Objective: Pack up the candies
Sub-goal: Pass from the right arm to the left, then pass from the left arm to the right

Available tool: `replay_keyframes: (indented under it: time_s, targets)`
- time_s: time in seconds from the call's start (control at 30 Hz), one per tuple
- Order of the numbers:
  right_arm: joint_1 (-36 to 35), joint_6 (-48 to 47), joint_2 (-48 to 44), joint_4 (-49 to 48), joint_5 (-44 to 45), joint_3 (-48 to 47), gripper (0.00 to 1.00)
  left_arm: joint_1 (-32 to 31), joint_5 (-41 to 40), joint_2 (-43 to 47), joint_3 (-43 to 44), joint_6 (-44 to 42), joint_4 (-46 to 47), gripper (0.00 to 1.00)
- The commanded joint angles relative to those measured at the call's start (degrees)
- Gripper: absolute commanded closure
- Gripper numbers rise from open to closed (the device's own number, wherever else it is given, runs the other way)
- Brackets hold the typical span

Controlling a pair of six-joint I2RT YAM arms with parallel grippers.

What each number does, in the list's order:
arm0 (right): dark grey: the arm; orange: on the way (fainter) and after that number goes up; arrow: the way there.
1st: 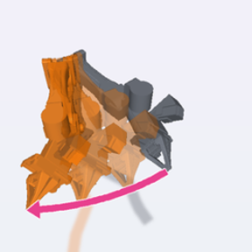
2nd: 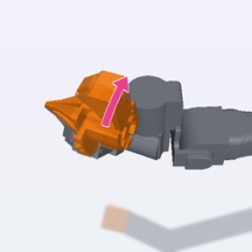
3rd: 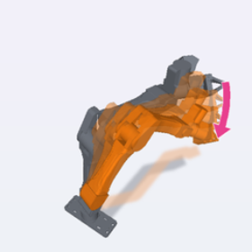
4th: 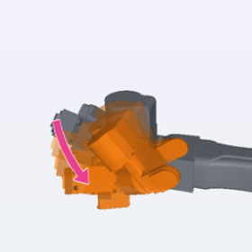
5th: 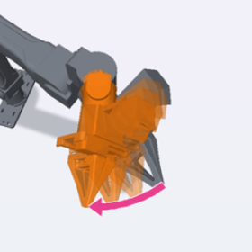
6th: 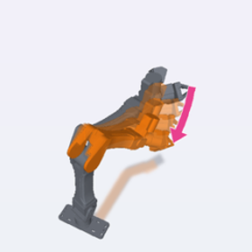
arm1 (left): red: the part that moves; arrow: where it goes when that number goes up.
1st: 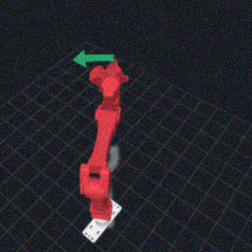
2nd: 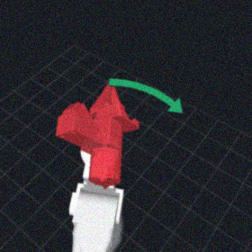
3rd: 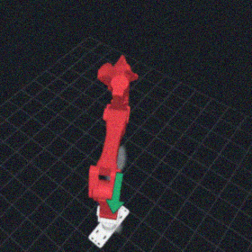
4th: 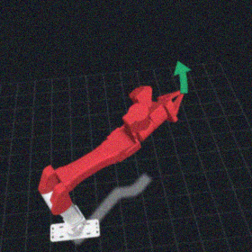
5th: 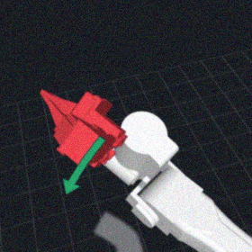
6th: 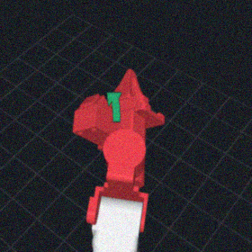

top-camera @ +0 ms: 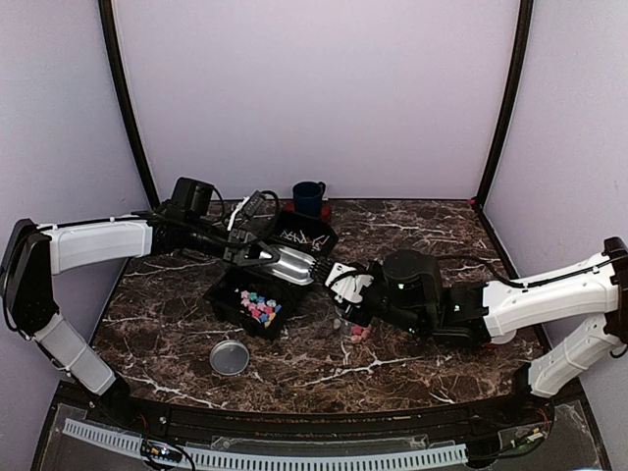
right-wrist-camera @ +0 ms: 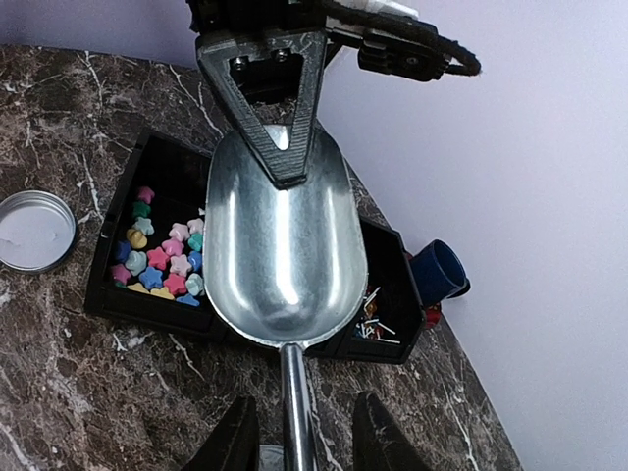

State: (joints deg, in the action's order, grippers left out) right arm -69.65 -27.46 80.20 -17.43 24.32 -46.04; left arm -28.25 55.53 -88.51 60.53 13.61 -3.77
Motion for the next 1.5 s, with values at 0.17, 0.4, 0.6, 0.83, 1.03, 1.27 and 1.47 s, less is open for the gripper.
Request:
replay_keyframes:
  time_s: [0.17, 0.4, 0.6, 0.83, 1.03, 1.27, 1.47]
  targets:
    - [-0.3, -1.3, -0.7, -10.4, -3.2, 1.8, 0.66, 0.0, 3.2, 0.5, -0.8, 1.1, 3.0, 1.0]
    - [-0.2, -1.7, 1.4, -11.4, -3.9, 0.8, 0.75, 0.1, 3.7, 0.6, -0.9, 1.2, 3.1, 1.0]
    - [0.0, -1.5, 1.0, -12.4, -4.6, 2.0, 0.75, 0.0, 4.3, 0.7, -1.0, 1.3, 3.4, 1.0]
    - [0.5, -2.2, 1.9, -11.4, -4.3, 1.8, 0.76, 0.1, 4.6, 0.8, -1.1, 1.4, 3.7, 1.0]
    - [0.5, -2.6, 1.4, -8.4, -4.3, 1.4, 0.75, 0.1, 4.3, 0.6, -1.1, 1.3, 3.4, 1.0]
    - [0.5, -2.7, 1.8, -9.0, -4.2, 1.6, 0.84, 0.1, 4.6, 0.6, -1.1, 1.3, 3.5, 1.0]
    - [0.6, -3.3, 3.4, -9.4, -3.8, 0.6, 0.85, 0.1, 4.7, 0.6, -1.1, 1.3, 3.5, 1.0]
